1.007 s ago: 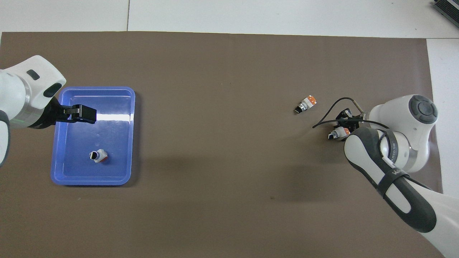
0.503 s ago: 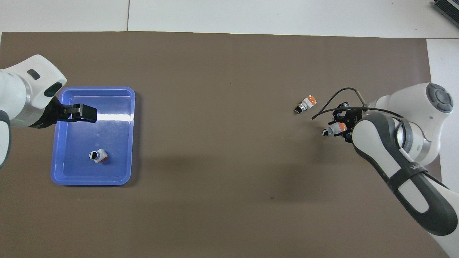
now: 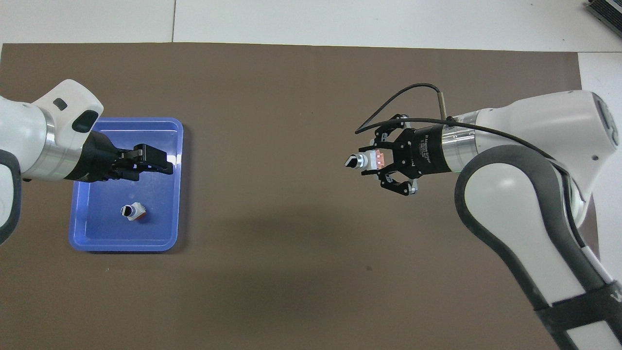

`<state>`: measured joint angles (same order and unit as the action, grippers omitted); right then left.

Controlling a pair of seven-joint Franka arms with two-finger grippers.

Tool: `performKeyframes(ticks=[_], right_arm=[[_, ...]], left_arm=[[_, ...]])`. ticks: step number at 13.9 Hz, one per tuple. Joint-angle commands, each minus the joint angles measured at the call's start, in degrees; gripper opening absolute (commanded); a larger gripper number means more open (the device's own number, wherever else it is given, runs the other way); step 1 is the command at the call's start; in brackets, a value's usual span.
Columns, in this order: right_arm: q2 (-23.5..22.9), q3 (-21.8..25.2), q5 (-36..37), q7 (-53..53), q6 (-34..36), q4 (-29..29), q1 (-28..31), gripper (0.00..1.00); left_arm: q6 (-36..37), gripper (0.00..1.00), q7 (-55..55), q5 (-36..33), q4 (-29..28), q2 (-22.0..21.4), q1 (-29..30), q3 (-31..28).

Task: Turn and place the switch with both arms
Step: 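Carry the switch toward the center while the left gripper reaches toward it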

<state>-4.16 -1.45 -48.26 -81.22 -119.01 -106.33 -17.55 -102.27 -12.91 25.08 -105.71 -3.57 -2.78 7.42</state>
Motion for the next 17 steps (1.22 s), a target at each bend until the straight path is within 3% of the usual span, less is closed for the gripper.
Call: performKeyframes(ticks=[1,5,14,17], right_arm=[[-0.41,0.13,-5.95,-1.13,-3.67,0.51,-4.14,0.0],[-0.32,-0.05,-8.08,-1.05,-8.51,-0.01,-8.2,0.0],[-0.06,-0.22,-8.08,-0.87,-9.4,-0.19,-9.34,0.0],[-0.06,-0.22,-8.08,-0.69,-9.4,-0.19,-9.34,0.0]], left_arm=[[-0.12,0.7,-10.17,8.02,-2.04,-2.14,-2.31,-0.3],[-1.08,0.58,-14.52,14.38,-1.6,-2.06,-3.11,1.36],[-6.53,0.5,-14.34,21.41,-0.55,-1.88,-3.11,5.14],[-6.89,0.5,-7.69,21.41,-0.2,-1.88,-3.11,6.03]])
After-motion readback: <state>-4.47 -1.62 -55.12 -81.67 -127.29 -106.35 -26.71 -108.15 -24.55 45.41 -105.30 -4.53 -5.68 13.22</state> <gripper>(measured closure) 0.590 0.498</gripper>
